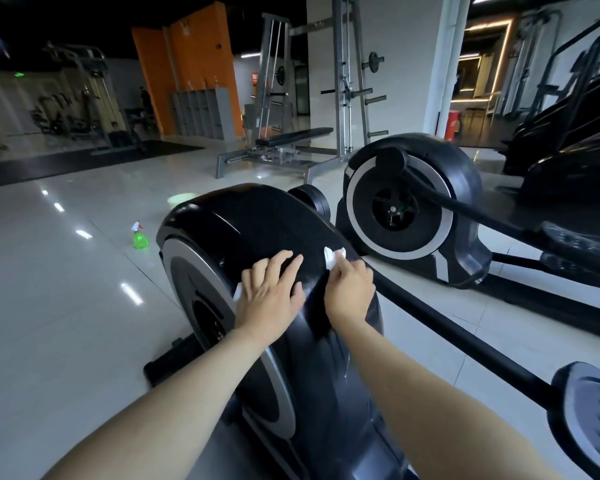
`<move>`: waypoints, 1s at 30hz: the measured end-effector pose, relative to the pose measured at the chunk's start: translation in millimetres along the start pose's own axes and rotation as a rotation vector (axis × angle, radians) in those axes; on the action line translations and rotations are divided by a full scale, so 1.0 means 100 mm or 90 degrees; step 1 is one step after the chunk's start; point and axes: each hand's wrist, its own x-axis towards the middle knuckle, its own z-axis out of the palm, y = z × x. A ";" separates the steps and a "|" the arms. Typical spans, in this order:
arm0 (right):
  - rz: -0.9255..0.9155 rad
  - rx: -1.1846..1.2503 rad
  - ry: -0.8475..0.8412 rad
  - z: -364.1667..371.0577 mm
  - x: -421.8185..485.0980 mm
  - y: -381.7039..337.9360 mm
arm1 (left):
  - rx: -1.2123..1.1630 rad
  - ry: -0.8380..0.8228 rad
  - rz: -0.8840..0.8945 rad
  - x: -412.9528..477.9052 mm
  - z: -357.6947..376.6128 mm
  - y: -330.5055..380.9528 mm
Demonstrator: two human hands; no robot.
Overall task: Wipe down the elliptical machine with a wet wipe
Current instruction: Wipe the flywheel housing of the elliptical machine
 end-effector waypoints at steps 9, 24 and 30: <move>0.164 0.110 0.023 -0.05 -0.60 0.64 | -0.107 -0.015 -0.020 -0.03 -0.08 0.00; -0.054 0.139 -0.052 -0.03 -0.69 0.01 | -0.351 0.009 -0.145 -0.35 -0.27 -0.24; 0.075 0.183 -0.043 -0.19 -0.91 0.24 | -0.332 0.014 -0.138 -0.40 -0.21 -0.18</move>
